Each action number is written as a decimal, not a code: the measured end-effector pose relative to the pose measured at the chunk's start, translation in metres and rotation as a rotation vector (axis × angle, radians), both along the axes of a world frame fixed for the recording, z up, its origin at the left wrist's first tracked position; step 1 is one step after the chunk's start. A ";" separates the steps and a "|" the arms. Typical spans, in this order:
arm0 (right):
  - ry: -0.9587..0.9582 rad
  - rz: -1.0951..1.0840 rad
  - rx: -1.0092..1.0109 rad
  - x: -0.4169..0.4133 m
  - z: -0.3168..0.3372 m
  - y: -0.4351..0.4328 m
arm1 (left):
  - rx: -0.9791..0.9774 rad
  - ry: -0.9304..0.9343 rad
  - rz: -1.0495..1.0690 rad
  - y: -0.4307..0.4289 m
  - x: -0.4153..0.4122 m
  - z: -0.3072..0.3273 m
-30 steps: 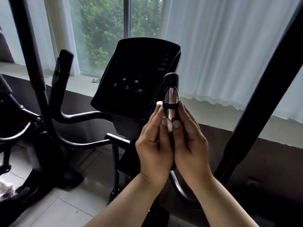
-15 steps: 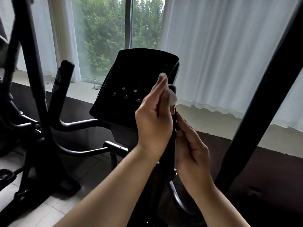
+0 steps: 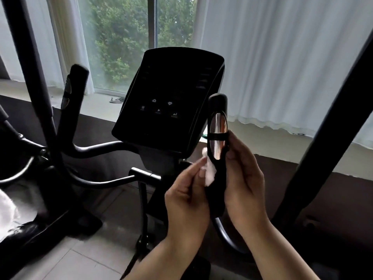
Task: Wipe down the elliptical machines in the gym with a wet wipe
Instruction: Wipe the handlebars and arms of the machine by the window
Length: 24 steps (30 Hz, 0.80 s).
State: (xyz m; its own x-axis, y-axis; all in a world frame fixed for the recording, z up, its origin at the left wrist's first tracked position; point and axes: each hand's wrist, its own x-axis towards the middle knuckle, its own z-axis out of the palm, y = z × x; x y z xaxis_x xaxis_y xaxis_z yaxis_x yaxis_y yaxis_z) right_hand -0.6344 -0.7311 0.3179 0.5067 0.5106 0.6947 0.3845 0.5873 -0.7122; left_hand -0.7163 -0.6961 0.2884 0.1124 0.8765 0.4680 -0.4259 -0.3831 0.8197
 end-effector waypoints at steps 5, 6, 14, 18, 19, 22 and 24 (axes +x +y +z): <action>-0.096 -0.067 0.012 -0.011 -0.023 0.009 | -0.135 0.190 -0.219 -0.003 -0.017 -0.043; -0.109 -0.080 0.013 -0.013 -0.028 0.009 | -0.130 0.229 -0.255 -0.002 -0.018 -0.045; -0.136 -0.363 -0.014 -0.022 -0.051 0.022 | -0.039 0.287 -0.381 0.025 -0.015 -0.051; -0.210 -0.494 -0.041 -0.015 -0.066 0.022 | 0.140 0.425 -0.312 0.034 -0.017 -0.082; -0.205 -0.503 -0.039 -0.014 -0.067 0.022 | 0.172 0.456 -0.307 0.039 -0.014 -0.086; -0.192 -0.464 -0.027 -0.017 -0.064 0.022 | 0.291 0.538 -0.212 0.054 0.001 -0.092; -0.210 -0.456 -0.003 -0.017 -0.065 0.020 | 0.350 0.556 -0.153 0.061 0.010 -0.094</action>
